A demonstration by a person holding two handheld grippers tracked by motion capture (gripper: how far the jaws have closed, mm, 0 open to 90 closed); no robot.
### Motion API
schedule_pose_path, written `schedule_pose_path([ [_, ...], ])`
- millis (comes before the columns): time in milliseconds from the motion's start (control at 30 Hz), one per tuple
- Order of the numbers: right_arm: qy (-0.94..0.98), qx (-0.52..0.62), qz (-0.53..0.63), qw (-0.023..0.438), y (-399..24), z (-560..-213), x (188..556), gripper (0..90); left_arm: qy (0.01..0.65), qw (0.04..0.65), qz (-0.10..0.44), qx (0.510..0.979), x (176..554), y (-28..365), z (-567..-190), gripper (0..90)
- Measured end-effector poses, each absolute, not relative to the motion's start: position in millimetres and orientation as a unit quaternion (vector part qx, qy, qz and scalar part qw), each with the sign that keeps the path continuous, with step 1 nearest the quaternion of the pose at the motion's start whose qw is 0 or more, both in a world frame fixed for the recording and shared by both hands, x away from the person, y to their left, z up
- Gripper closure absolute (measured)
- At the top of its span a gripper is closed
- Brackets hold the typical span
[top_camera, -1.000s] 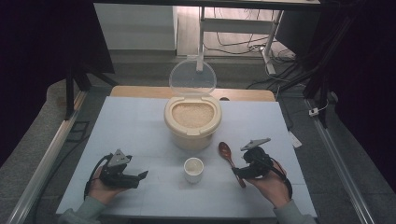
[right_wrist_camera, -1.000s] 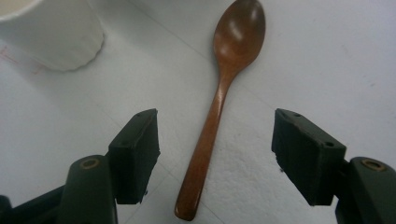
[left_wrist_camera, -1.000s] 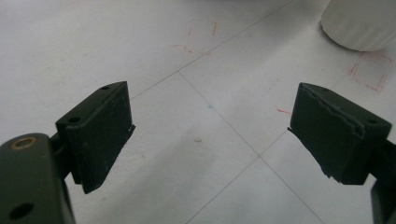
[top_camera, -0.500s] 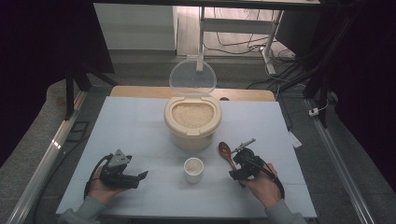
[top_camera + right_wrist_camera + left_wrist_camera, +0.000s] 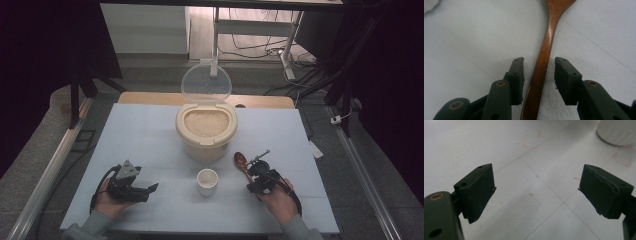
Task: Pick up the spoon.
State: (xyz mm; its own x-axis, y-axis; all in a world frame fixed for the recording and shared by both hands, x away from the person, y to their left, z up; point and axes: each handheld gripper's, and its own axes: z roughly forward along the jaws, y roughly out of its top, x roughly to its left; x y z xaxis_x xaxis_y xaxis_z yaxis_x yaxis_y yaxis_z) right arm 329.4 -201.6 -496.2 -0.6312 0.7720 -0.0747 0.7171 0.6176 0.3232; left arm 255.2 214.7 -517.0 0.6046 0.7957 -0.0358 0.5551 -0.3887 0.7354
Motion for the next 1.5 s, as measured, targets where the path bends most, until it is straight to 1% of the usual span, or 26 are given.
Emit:
schedule_pose_path([
  [100, 0.89, 0.425, 0.136, 0.096, -202.9, -496.2, 330.3, 62.1, 0.414, 0.368, 0.164, 0.816, 255.2, 214.9, -517.2, 12.8],
  [200, 0.883, 0.438, 0.138, 0.092, -205.7, -496.1, 333.2, 67.7, 0.413, 0.366, 0.164, 0.818, 255.3, 214.5, -517.4, 12.8],
  [300, 0.879, 0.447, 0.138, 0.094, -205.3, -496.5, 333.6, 69.5, 0.412, 0.365, 0.165, 0.818, 254.9, 214.2, -517.4, 12.8],
  [367, 0.877, 0.452, 0.132, 0.097, -204.5, -495.7, 334.4, 76.3, 0.412, 0.365, 0.166, 0.818, 254.7, 214.3, -517.4, 12.8],
  [433, 0.875, 0.456, 0.131, 0.097, -204.7, -495.4, 334.8, 77.8, 0.412, 0.365, 0.166, 0.818, 254.6, 214.3, -517.4, 12.8],
  [867, 0.881, 0.444, 0.132, 0.1, -204.6, -495.5, 334.8, 78.8, 0.412, 0.362, 0.165, 0.819, 255.0, 214.9, -518.7, 12.7],
  [1200, 0.878, 0.44, 0.169, 0.08, -218.5, -488.7, 337.6, 79.0, 0.414, 0.363, 0.165, 0.819, 255.5, 215.6, -519.2, 12.8],
  [1500, 0.877, 0.433, 0.191, 0.079, -226.9, -478.5, 336.1, 79.0, 0.415, 0.363, 0.165, 0.818, 255.6, 216.3, -519.3, 12.7],
])
